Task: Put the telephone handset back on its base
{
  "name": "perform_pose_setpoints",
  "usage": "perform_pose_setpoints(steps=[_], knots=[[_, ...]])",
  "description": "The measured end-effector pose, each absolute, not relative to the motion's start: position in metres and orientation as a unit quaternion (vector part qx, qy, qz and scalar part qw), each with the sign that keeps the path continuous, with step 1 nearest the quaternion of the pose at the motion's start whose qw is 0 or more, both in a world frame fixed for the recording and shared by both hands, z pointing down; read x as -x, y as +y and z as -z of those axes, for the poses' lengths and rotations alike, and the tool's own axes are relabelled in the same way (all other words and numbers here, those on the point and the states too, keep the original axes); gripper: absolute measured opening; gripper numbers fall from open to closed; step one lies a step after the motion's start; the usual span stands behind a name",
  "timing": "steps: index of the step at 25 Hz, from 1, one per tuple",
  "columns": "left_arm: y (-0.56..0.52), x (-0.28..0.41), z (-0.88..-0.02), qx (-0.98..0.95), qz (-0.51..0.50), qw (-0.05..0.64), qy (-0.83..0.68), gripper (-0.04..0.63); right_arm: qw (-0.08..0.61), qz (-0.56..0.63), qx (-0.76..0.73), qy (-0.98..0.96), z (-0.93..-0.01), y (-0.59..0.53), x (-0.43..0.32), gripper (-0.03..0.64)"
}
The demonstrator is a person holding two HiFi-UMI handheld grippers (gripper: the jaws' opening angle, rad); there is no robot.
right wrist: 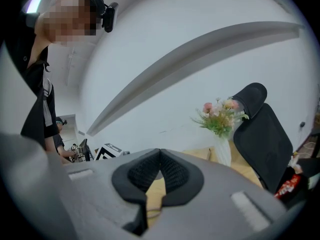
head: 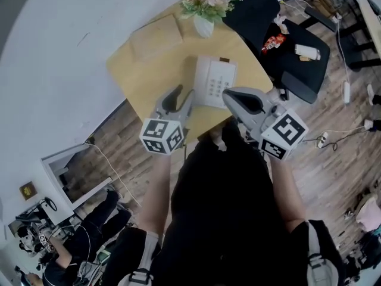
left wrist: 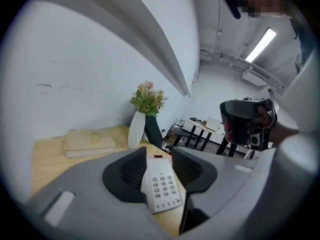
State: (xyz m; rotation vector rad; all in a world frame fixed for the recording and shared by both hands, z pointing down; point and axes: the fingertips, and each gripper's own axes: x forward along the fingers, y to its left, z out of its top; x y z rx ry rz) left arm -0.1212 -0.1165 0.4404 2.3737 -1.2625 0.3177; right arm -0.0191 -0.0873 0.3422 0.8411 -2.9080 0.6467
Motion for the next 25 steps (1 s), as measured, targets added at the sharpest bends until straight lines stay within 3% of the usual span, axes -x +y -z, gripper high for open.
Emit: perform_pose_setpoints(steps=[25], knots=[[-0.04, 0.132, -0.406, -0.903, -0.071, 0.191, -0.379, 0.131, -0.042, -0.256, -0.215, -0.941, -0.364, -0.017, 0.084, 0.0]])
